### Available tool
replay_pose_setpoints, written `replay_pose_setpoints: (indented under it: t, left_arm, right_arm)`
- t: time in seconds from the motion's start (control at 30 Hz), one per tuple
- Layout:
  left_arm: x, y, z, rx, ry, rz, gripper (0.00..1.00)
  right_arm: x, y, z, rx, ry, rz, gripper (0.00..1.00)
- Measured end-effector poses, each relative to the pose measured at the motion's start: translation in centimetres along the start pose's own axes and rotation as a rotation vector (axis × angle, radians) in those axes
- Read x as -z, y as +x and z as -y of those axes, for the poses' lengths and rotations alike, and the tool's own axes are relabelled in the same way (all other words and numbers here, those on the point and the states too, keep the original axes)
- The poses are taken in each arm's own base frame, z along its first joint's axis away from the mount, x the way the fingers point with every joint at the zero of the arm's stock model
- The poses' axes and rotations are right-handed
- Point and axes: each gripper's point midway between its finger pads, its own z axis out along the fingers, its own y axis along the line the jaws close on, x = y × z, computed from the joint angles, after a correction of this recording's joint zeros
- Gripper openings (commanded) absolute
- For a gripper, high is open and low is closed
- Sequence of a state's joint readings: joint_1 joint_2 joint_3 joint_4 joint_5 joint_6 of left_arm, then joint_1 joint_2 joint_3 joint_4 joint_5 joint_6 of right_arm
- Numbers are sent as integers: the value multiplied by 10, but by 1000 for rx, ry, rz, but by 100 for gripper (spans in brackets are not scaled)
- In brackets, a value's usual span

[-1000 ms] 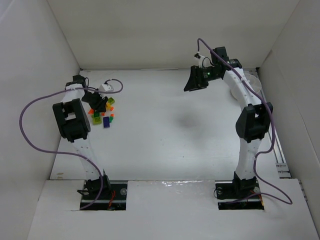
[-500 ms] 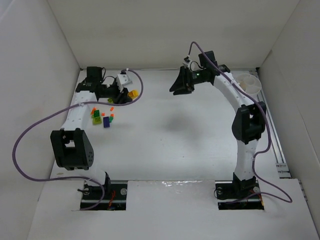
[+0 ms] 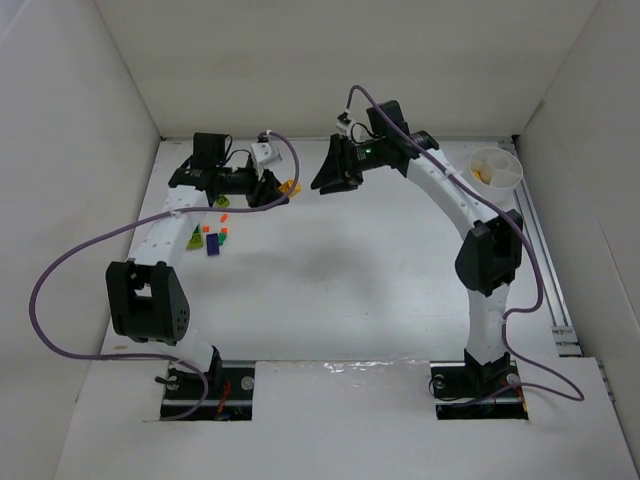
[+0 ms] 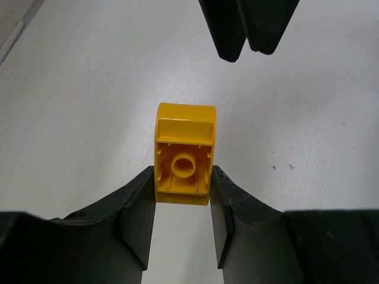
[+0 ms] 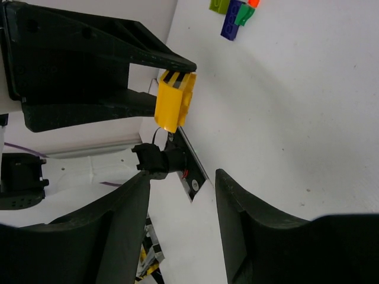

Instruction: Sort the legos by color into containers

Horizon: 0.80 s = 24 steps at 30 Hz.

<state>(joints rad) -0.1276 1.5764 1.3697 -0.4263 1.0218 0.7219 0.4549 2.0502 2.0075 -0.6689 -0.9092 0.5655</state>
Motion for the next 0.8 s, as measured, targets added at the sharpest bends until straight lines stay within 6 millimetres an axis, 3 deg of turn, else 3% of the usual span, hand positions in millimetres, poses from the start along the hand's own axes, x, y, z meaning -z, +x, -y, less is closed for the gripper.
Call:
replay_pose_setpoints:
  t: [0.43, 0.8]
  left_arm:
    - [-11, -9, 15, -3, 52, 19, 7]
    - [-16, -27, 17, -46, 69, 35, 7]
  right_arm:
    - [-6, -9, -29, 83, 3, 45, 55]
    - [-15, -5, -27, 77, 20, 37, 58]
